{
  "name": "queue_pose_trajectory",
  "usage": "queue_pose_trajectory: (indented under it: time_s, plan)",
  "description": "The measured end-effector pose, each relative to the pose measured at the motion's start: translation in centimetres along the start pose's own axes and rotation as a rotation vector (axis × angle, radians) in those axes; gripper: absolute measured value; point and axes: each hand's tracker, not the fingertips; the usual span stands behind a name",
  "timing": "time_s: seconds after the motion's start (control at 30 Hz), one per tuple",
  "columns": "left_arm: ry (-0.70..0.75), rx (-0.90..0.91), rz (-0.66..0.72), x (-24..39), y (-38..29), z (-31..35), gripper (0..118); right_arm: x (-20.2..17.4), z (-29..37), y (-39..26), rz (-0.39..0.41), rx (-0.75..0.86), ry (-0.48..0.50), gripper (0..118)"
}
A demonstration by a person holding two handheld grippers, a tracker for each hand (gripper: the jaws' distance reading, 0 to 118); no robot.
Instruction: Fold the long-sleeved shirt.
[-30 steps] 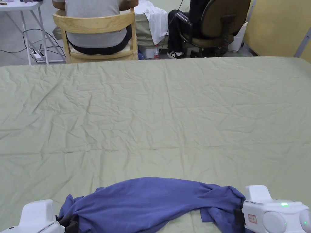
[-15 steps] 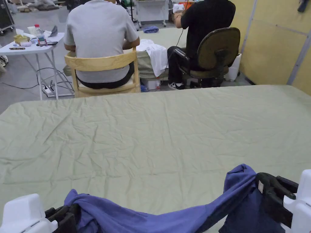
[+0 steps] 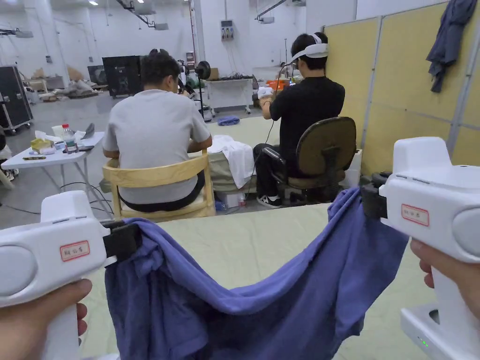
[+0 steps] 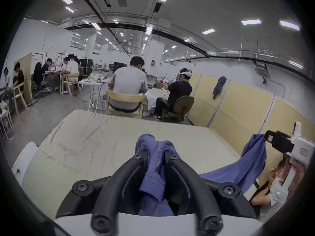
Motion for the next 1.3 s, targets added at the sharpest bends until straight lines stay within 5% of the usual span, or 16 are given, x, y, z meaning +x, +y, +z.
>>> queue_pose_trajectory:
  time_s: [0.37,0.5,0.7,0.93,1.1,1.3]
  plan:
    - [0.069,-0.051,-0.061,-2.5,4.5,-15.6,16,1.7,-17.8,2.9,0.001,-0.178,-0.077,1]
    - [0.060,-0.139,0.045,-5.3,0.5,-21.3,16,1.5,-23.7,-2.2,0.018,-0.269,-0.099,1]
    - [0.101,-0.313,0.012,-8.7,-10.2,-26.7,16,1.0,-28.6,-15.0,-0.029,-0.484,-0.075,1]
    - [0.090,-0.415,-0.027,-10.2,-19.5,-22.8,16,2.0,-23.6,-26.3,-0.038,-0.594,-0.081,1]
    - [0.066,-0.457,-0.029,-11.3,-22.8,-16.4,16,3.5,-15.8,-29.6,-0.092,-0.611,-0.061,1]
    - [0.062,-0.529,-0.004,-12.0,-27.4,-7.6,16,4.0,-6.3,-32.7,-0.069,-0.650,-0.063,1]
